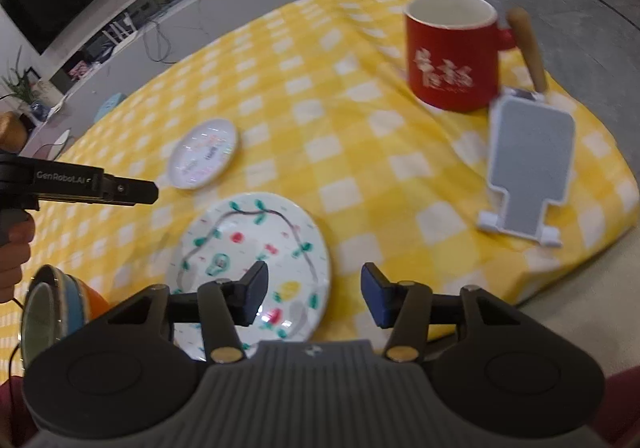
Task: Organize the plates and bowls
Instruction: 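Move both grippers to the white sticker plate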
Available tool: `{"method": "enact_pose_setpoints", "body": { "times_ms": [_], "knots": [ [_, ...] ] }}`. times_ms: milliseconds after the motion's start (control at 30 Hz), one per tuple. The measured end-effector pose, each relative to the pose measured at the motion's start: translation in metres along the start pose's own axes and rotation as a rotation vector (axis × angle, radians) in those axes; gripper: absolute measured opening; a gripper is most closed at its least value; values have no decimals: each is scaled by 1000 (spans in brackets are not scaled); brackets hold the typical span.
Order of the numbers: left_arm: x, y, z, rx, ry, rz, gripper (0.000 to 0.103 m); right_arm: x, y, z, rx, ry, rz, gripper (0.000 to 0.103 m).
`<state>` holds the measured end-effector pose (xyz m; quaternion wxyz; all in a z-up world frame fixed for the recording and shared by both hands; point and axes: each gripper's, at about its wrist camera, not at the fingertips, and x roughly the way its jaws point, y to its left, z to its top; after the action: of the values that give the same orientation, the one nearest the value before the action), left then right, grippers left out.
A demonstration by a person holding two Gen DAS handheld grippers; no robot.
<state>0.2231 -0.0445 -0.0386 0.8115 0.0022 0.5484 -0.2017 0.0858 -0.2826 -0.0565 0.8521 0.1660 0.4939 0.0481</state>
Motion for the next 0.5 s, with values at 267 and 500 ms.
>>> {"method": "enact_pose_setpoints", "body": {
  "times_ms": [267, 500],
  "knots": [
    [-4, 34, 8, -137, -13, -55, 44, -7, 26, 37, 20, -36, 107, 52],
    [-6, 48, 12, -197, -71, -21, 44, -12, 50, 96, -40, -136, 94, 54]
  ]
}}
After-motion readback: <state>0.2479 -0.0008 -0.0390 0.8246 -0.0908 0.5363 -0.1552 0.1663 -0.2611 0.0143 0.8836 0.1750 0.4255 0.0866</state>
